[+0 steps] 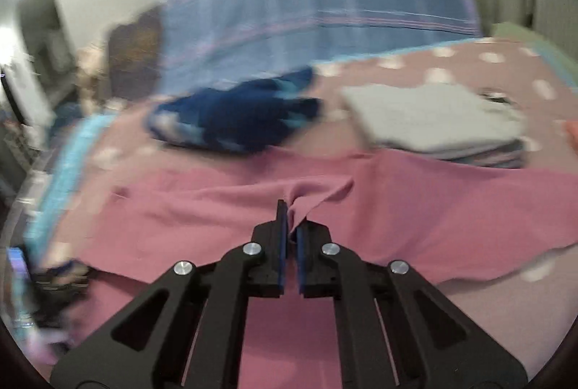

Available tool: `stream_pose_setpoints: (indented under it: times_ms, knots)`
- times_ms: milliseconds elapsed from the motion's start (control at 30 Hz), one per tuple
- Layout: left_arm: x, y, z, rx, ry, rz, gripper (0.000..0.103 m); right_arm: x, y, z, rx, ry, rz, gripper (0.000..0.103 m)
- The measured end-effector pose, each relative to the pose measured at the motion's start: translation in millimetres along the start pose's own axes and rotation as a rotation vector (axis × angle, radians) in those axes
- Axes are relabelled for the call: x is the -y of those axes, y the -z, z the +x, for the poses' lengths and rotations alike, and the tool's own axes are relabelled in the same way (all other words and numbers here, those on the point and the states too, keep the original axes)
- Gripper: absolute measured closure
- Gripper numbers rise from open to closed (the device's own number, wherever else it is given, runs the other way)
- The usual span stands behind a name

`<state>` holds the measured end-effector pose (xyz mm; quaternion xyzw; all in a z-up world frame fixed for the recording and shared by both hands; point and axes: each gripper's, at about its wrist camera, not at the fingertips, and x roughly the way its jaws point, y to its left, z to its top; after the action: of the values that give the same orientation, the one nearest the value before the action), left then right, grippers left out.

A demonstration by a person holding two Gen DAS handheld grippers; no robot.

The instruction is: Fold small clothes

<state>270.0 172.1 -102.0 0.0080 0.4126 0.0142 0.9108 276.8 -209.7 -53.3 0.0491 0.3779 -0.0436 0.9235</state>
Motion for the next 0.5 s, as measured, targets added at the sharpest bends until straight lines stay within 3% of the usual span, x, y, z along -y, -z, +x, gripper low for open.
stream_pose_setpoints:
  times_ms: [33, 100, 200, 300, 433, 500]
  knots:
    - [0, 0, 0, -0.002, 0.001, 0.0, 0.022, 5, 6, 13, -0.073, 0.041, 0.001, 0.076]
    - [-1, 0, 0, -0.001, 0.013, -0.008, 0.022, 9, 13, 18, -0.113, 0.034, 0.047, 0.069]
    - [-5, 0, 1, -0.007, 0.041, -0.026, 0.022, -10, 3, 4, -0.03, 0.013, 0.026, 0.062]
    - [-6, -1, 1, -0.008, 0.063, -0.031, 0.024, -63, -19, 2, 0.0, -0.105, -0.09, 0.058]
    - [-7, 0, 0, 0.002, 0.118, -0.032, 0.033, -167, -41, 23, -0.07, -0.315, -0.309, 0.058]
    - [-8, 0, -2, 0.011, 0.161, -0.033, 0.044, -217, -47, 39, -0.119, -0.371, -0.397, 0.061]
